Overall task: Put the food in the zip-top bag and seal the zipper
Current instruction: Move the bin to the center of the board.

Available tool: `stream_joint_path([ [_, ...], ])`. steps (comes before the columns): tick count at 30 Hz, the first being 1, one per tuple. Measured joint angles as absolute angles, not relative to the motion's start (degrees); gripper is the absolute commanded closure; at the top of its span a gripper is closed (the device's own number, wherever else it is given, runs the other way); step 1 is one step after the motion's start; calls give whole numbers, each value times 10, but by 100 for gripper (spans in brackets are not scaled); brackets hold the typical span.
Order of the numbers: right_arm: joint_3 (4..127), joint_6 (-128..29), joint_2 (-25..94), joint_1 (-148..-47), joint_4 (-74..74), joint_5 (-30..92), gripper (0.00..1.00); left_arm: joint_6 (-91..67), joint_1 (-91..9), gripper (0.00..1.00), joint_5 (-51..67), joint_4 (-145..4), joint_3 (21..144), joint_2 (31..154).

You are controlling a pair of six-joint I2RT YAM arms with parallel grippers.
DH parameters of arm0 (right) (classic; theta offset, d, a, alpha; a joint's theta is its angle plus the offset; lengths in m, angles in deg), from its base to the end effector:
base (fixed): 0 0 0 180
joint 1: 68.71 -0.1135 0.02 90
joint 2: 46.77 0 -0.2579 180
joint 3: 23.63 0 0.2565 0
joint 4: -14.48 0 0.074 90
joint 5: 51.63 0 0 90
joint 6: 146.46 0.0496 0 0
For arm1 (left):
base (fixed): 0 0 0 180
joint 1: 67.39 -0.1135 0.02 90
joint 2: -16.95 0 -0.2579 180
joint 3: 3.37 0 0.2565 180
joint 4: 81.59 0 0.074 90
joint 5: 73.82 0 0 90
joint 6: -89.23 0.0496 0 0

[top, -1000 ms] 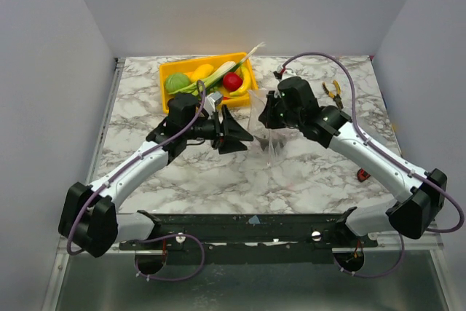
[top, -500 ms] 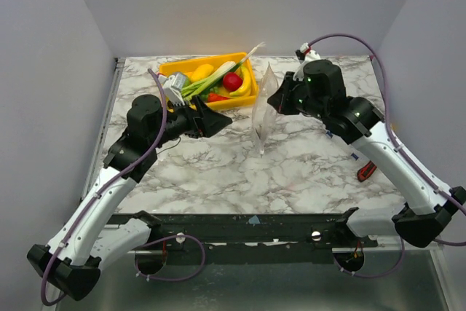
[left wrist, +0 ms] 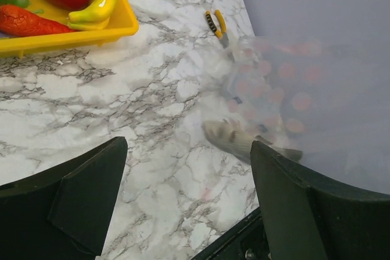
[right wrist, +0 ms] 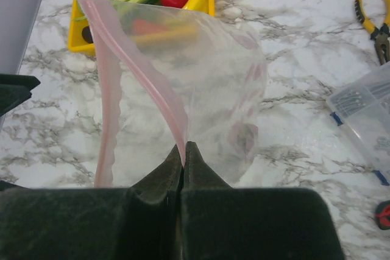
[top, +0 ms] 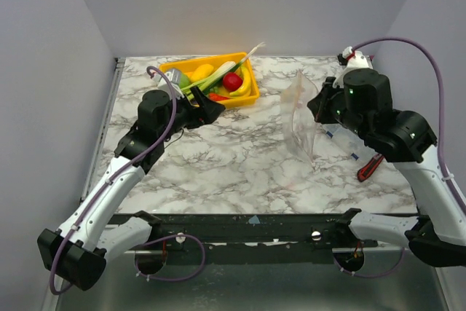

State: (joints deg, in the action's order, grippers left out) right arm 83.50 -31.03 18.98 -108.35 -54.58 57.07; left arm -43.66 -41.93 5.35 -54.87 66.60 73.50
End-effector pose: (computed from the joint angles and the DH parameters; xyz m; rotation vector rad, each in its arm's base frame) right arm 0.1747 0.1241 0.4620 -0.0507 2.0468 0.3797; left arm 0.2188 -0.1145 0.3600 -0.1481 1.9133 -1.0006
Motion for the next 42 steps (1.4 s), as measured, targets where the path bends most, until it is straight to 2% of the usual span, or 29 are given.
stream_joint_path([
  [7,832,-321,192,-1083,-587,552,99,-458,-427,17,41,-552,666,781],
  [16,654,-310,303,-1083,-425,438,99,-500,-482,26,18,-535,695,922],
  [24,651,-311,323,-1083,-365,437,100,-474,-484,36,81,-497,838,1108],
  [32,644,-311,321,-1083,-352,437,100,-402,-484,32,182,-448,1005,1250],
  [42,643,-311,311,-1083,-351,436,100,-375,-487,29,198,-348,1174,1383],
])
